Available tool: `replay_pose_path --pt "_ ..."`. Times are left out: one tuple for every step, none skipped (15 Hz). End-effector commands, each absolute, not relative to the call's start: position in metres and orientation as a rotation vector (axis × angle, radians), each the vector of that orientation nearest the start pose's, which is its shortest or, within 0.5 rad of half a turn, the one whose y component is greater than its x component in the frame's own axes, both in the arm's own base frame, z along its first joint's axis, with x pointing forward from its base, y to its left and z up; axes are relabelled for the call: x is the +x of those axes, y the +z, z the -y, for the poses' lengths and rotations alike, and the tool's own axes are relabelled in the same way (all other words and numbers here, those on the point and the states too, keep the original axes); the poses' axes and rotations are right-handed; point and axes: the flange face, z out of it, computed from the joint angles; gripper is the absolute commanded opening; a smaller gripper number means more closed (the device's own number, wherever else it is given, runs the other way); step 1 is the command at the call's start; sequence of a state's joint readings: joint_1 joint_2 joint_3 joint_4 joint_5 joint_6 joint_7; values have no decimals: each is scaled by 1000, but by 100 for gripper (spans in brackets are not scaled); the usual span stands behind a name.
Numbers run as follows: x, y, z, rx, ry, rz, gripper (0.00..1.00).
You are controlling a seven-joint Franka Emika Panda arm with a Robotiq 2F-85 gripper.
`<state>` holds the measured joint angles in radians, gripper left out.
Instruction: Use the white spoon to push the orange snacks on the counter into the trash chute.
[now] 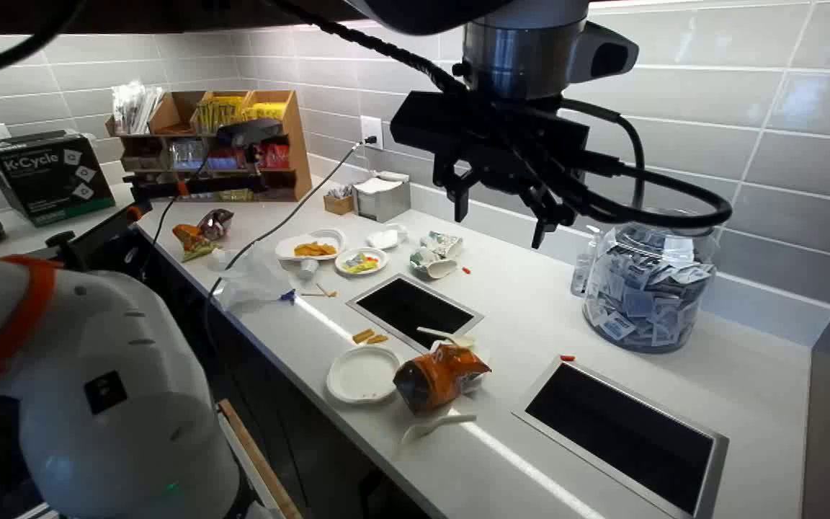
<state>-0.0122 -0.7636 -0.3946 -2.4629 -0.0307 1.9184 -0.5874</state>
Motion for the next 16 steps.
replay_pose_path --pt "317 544 163 -2951 -395 396 100" --pt "317 544 163 -2951 -395 396 100" --pt "317 544 163 -2951 -395 396 100" --pt "317 544 163 -2951 -395 396 100" --pt "317 544 163 -2951 -395 396 100" --pt "317 544 163 -2951 -395 396 100" --pt "317 544 163 -2951 -395 396 100" --pt "317 544 163 -2951 -395 396 100" --pt "317 544 163 -2951 -395 396 100" --pt "322 535 152 -2923 -354 443 100" --pt "328 527 140 -2912 -317 491 100" --pt "334 517 127 -2889 -294 565 100" --pt "341 509 115 -2876 -284 627 100" --pt "347 497 100 -2861 -247 709 100" --pt "352 487 87 -2851 -217 795 100" --pt "356 479 74 -2838 -200 885 100"
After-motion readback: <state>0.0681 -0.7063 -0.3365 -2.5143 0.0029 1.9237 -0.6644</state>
